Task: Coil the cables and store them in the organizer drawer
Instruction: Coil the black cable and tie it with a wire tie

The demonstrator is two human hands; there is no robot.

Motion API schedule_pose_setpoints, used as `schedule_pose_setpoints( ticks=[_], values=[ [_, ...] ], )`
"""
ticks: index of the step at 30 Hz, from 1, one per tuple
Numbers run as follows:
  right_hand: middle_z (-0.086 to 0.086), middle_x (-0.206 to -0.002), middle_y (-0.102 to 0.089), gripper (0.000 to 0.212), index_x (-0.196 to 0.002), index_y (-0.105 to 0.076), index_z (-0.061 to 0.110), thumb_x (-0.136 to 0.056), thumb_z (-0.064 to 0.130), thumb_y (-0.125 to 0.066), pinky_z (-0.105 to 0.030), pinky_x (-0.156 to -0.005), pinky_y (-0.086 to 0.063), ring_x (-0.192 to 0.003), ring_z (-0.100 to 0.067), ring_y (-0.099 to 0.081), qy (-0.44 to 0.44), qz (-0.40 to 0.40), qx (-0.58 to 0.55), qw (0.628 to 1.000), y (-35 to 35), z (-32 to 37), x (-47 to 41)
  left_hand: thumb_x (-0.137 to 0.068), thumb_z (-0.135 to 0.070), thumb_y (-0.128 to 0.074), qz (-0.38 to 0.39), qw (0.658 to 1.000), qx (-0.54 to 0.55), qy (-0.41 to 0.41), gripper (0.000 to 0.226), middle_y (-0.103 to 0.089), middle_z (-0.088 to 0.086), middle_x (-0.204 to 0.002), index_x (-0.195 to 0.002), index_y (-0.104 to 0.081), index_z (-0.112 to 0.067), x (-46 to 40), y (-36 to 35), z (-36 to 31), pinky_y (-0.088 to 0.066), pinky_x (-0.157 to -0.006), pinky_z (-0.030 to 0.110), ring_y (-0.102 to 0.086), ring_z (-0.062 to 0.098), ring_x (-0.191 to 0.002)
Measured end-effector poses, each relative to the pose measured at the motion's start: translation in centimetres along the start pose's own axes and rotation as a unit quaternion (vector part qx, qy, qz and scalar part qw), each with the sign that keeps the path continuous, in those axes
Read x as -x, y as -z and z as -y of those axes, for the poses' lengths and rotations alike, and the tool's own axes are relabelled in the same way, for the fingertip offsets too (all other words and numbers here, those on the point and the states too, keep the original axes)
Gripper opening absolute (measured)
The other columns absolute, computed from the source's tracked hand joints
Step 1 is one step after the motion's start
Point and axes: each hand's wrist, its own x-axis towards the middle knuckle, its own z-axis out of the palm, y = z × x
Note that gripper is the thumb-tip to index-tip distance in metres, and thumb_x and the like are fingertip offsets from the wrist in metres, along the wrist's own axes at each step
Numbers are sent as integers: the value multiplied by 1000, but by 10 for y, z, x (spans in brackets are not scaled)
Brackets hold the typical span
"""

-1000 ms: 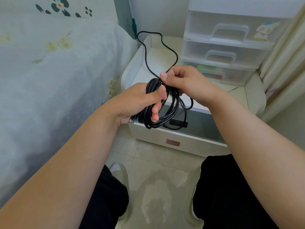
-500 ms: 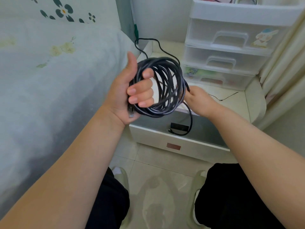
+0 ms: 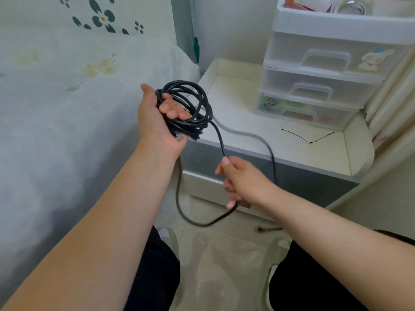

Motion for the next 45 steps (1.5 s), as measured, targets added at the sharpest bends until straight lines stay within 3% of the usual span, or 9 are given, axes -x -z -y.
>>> schedule_pose_setpoints(
  ticks=[8,13,18,24,27,31,35,39,45],
  values=[
    [-1,-59,-36,30,-110,-48,13,-102,33,-27,-47,-69,-58,-32,-9,-33,-38,74,31,996,-16,7,15,-93,-52,-51,-76,993,-86,-29,40,-35,-10,-45,-69,-46,-19,-4,4,7,-32,-38,17,-32,7,-35],
    [-2,-63,-40,28,-120,-46,18,-102,29,-27,-31,-50,-53,-32,-7,-33,-27,105,54,993,-16,15,15,-91,-45,-59,-58,976,-186,-99,40,-34,-5,-45,-66,-44,-18,1,-1,19,-33,-42,22,-32,11,-37],
    [-4,-73,-45,31,-130,-34,20,-99,23,-35,-24,-43,-36,-38,-9,-33,-19,133,37,990,-11,25,15,-87,-27,-68,-18,923,-325,-208,40,-36,-2,-42,-53,-49,-20,6,-7,33,-35,-46,26,-34,17,-37],
    [-12,-101,-53,39,-130,-38,13,-92,7,-47,-20,-38,-30,-45,-12,-39,-17,166,49,985,2,39,13,-83,-48,-66,75,712,-596,-364,40,-50,-1,-57,-74,-50,-12,10,-2,50,-41,-52,21,-50,16,-51],
    [-7,-91,-54,25,-114,-45,13,-90,5,-46,-19,-39,-36,-46,-12,-44,-29,196,52,979,14,47,13,-78,-58,-63,126,610,-681,-384,47,-43,-9,-60,-85,-50,-13,12,2,57,-37,-54,15,-42,8,-52],
    [-4,-73,-49,6,-89,-51,11,-92,8,-49,-20,-45,-48,-50,-12,-48,-8,223,72,972,24,49,13,-78,-70,-44,144,486,-779,-369,62,-46,-5,-60,-91,-49,-10,10,4,60,-33,-54,28,-44,15,-55],
    [-1,-65,-46,10,-85,-53,6,-93,11,-55,-32,-67,-59,-50,-9,-48,23,248,69,966,34,48,13,-71,-78,-16,142,408,-818,-381,91,-59,8,-68,-99,-55,-1,7,5,58,-38,-54,35,-52,27,-61],
    [0,-69,-49,15,-105,-60,4,-91,7,-57,-23,-57,-54,-43,-4,-38,48,261,4,964,49,51,16,-82,-71,-23,128,409,-832,-351,78,-54,6,-67,-96,-56,-2,4,5,53,-32,-54,34,-48,25,-60],
    [-3,-74,-65,15,-110,-52,4,-96,1,-46,-21,-40,-43,-36,-8,-37,132,188,-40,972,54,46,19,-89,-64,-19,192,518,-799,-238,61,-50,2,-54,-66,-44,-13,6,5,47,-38,-51,34,-49,15,-49]
  ],
)
